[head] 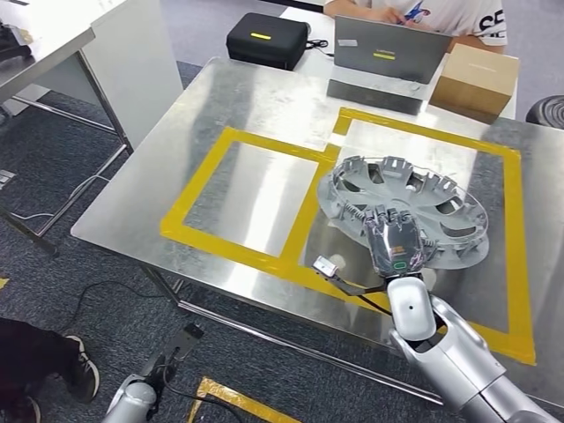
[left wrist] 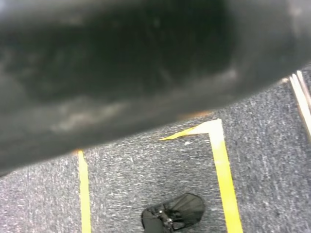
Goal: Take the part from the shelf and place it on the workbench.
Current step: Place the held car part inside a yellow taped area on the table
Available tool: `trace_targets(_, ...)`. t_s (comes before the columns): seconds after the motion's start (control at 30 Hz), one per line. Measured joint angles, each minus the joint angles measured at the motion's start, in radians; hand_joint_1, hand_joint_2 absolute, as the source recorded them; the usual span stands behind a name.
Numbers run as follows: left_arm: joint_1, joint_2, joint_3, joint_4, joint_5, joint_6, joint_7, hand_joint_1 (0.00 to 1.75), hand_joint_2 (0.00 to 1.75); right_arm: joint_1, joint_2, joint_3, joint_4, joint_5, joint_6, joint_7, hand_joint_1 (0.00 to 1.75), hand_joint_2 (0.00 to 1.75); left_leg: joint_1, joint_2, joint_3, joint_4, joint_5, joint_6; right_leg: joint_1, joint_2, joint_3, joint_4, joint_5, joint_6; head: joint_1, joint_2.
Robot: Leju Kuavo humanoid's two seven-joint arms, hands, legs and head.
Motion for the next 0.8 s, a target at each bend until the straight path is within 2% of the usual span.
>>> trace_targets(0.03, -0.001, 0.000, -0.001, 0.000, 0.003, 0.000, 0.000, 0.00, 0.00, -0.008, 0.005, 0.013, 0.028, 0.000, 0.009, -0.003, 1.75, 1.75, -0.001, 0.000, 0.001, 0.000, -0.001, -0.005, 0.000, 0.001, 0.024, -0.045, 0.012, -0.002, 0.000, 0.000)
trace_targets(0.07, -0.001, 0.000, -0.002, 0.000, 0.005, 0.000, 0.001, 0.00, 0.00, -0.013, 0.013, 0.023, 0.059, 0.000, 0.017, -0.007, 1.75, 1.75, -0.003, 0.000, 0.000, 0.000, 0.000, -0.011, 0.002, 0.002, 0.036, -0.065, 0.012, -0.006, -0.001, 0.000)
trace_targets(0.13, -0.002, 0.000, -0.004, 0.000, 0.008, 0.001, 0.002, 0.00, 0.00, -0.016, 0.030, 0.036, 0.119, 0.000, 0.033, -0.016, 1.75, 1.75, -0.003, 0.000, -0.001, -0.002, 0.003, -0.021, 0.004, 0.004, 0.038, -0.068, 0.012, -0.019, -0.002, 0.000)
trace_targets(0.2, -0.002, 0.000, -0.004, 0.000, 0.011, 0.002, 0.004, 0.00, 0.00, -0.018, 0.042, 0.040, 0.163, 0.000, 0.046, -0.023, 1.75, 1.75, -0.002, 0.002, -0.007, 0.012, -0.010, -0.032, 0.001, 0.004, 0.039, -0.071, 0.015, -0.032, -0.003, 0.000)
trace_targets(0.27, -0.003, 0.001, -0.005, 0.000, 0.014, 0.004, 0.005, 0.00, 0.00, -0.022, 0.053, 0.040, 0.192, 0.000, 0.053, -0.029, 1.75, 1.75, -0.003, 0.004, -0.044, 0.093, -0.054, -0.040, -0.002, 0.004, 0.040, -0.074, 0.016, -0.042, -0.005, 0.000)
trace_targets(0.33, -0.003, 0.002, -0.009, 0.000, 0.016, 0.004, 0.007, 0.00, 0.00, -0.025, 0.064, 0.040, 0.220, 0.000, 0.059, -0.033, 1.75, 1.75, -0.003, 0.004, -0.105, 0.218, -0.107, -0.044, -0.002, 0.004, 0.041, -0.074, 0.015, -0.045, -0.007, 0.000)
trace_targets(0.37, -0.003, 0.003, -0.011, 0.000, 0.016, 0.004, 0.008, 0.00, 0.00, -0.025, 0.068, 0.040, 0.234, 0.000, 0.062, -0.036, 1.75, 1.75, -0.003, 0.004, -0.126, 0.258, -0.117, -0.044, -0.002, 0.003, 0.041, -0.074, 0.015, -0.046, -0.007, 0.000)
trace_targets(0.4, -0.002, 0.004, -0.015, 0.000, 0.017, 0.004, 0.009, 0.00, 0.00, -0.026, 0.072, 0.039, 0.247, 0.000, 0.065, -0.039, 1.67, 1.75, -0.003, 0.004, -0.132, 0.267, -0.109, -0.043, -0.002, 0.003, 0.041, -0.074, 0.014, -0.046, -0.007, 0.000)
trace_targets(0.43, -0.001, 0.005, -0.017, 0.000, 0.018, 0.005, 0.010, 0.00, 0.00, -0.026, 0.075, 0.036, 0.256, 0.000, 0.068, -0.042, 1.23, 1.75, -0.002, 0.005, -0.119, 0.238, -0.085, -0.042, -0.002, 0.003, 0.042, -0.073, 0.014, -0.046, -0.007, 0.000)
trace_targets(0.5, -0.002, 0.006, -0.020, 0.000, 0.018, 0.006, 0.010, 0.00, 0.00, -0.028, 0.080, 0.028, 0.267, 0.000, 0.073, -0.049, 0.36, 1.75, -0.002, 0.005, -0.055, 0.113, -0.022, -0.040, -0.002, 0.006, 0.044, -0.072, 0.013, -0.042, -0.007, 0.000)
trace_targets(0.53, -0.004, 0.006, -0.020, 0.000, 0.019, 0.006, 0.011, 0.00, 0.00, -0.029, 0.082, 0.023, 0.271, 0.000, 0.074, -0.051, 0.00, 1.75, -0.001, 0.005, -0.026, 0.055, -0.003, -0.037, -0.001, 0.008, 0.043, -0.071, 0.012, -0.038, -0.006, 0.000)
trace_targets(0.57, -0.004, 0.006, -0.021, 0.000, 0.019, 0.006, 0.011, 0.00, 0.00, -0.029, 0.083, 0.019, 0.274, 0.000, 0.073, -0.052, 0.00, 1.75, -0.002, 0.004, -0.008, 0.019, 0.004, -0.033, 0.001, 0.010, 0.042, -0.070, 0.012, -0.033, -0.006, 0.000)
trace_targets(0.63, -0.003, 0.006, -0.021, 0.000, 0.021, 0.007, 0.011, 0.00, 0.00, -0.028, 0.085, 0.010, 0.280, 0.000, 0.065, -0.053, 0.00, 1.75, -0.004, 0.003, -0.003, 0.001, 0.001, -0.022, 0.002, 0.012, 0.040, -0.074, 0.015, -0.022, -0.006, 0.000)
trace_targets(0.7, -0.002, 0.007, -0.021, 0.000, 0.023, 0.008, 0.010, 0.00, 0.00, -0.026, 0.086, 0.000, 0.284, 0.000, 0.057, -0.053, 0.00, 0.87, -0.002, 0.003, -0.003, -0.002, 0.005, -0.008, 0.000, 0.010, 0.034, -0.068, 0.007, -0.012, -0.005, 0.000)
trace_targets(0.73, -0.003, 0.007, -0.021, -0.001, 0.024, 0.008, 0.010, 0.00, 0.00, -0.025, 0.086, -0.004, 0.286, 0.000, 0.055, -0.052, 0.00, 0.44, -0.001, 0.003, -0.002, -0.003, 0.006, -0.001, 0.000, 0.008, 0.021, -0.042, -0.010, -0.007, -0.002, 0.000)
trace_targets(0.77, -0.003, 0.006, -0.021, -0.001, 0.025, 0.008, 0.010, 0.00, 0.00, -0.024, 0.086, -0.008, 0.287, 0.000, 0.054, -0.051, 0.00, 0.00, 0.000, 0.003, -0.001, -0.004, 0.007, 0.003, -0.001, 0.005, -0.002, 0.007, -0.038, -0.004, 0.001, 0.000)
trace_targets(0.8, -0.002, 0.006, -0.021, -0.001, 0.027, 0.008, 0.010, 0.00, 0.00, -0.023, 0.087, -0.011, 0.288, 0.000, 0.052, -0.053, 0.00, 0.00, 0.000, 0.003, -0.001, -0.004, 0.006, 0.007, -0.001, 0.003, -0.032, 0.074, -0.071, -0.001, 0.005, 0.000)
